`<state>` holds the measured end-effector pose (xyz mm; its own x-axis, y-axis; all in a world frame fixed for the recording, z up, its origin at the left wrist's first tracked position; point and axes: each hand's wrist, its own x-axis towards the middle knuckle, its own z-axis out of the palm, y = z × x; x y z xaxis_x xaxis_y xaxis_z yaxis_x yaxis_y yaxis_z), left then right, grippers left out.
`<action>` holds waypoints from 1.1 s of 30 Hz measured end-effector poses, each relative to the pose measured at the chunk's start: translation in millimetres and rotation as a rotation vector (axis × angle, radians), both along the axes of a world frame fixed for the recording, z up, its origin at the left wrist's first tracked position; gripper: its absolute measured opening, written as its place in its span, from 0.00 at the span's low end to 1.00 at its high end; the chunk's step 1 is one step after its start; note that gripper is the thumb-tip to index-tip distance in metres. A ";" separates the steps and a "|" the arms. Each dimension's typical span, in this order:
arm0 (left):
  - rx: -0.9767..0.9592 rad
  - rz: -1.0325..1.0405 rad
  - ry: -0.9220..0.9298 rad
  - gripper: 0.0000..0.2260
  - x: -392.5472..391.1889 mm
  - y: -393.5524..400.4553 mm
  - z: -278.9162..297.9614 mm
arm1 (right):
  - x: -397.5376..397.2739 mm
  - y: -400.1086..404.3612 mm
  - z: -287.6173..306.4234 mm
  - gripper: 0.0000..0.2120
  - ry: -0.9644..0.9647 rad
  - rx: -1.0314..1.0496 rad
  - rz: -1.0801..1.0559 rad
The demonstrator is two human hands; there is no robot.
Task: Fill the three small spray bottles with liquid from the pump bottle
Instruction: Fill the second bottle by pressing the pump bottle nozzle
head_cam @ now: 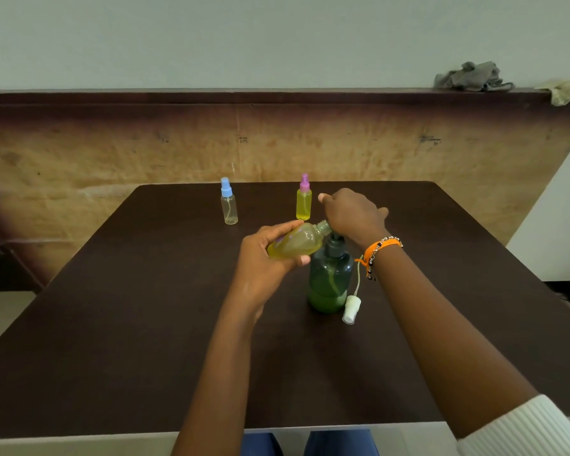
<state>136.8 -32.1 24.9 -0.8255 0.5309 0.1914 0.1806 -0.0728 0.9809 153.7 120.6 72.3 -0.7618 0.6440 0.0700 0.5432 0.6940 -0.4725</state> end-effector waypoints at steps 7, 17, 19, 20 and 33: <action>-0.015 0.005 0.026 0.25 -0.7 2.3 7.0 | -1.4 3.0 5.1 0.17 0.037 -0.113 -0.035; -0.026 0.020 0.020 0.25 2.9 -1.8 7.3 | 1.4 -6.1 10.9 0.16 0.012 -0.037 -0.027; -0.027 0.015 0.028 0.25 2.5 -2.0 7.4 | -0.3 -4.7 11.3 0.16 0.013 -0.026 -0.026; -0.030 0.017 0.027 0.25 1.8 -1.6 6.6 | 0.0 -3.5 9.3 0.16 0.024 -0.036 -0.034; 0.008 -0.009 0.027 0.24 -0.1 0.2 2.4 | -2.2 -6.6 17.2 0.12 -0.022 0.028 -0.019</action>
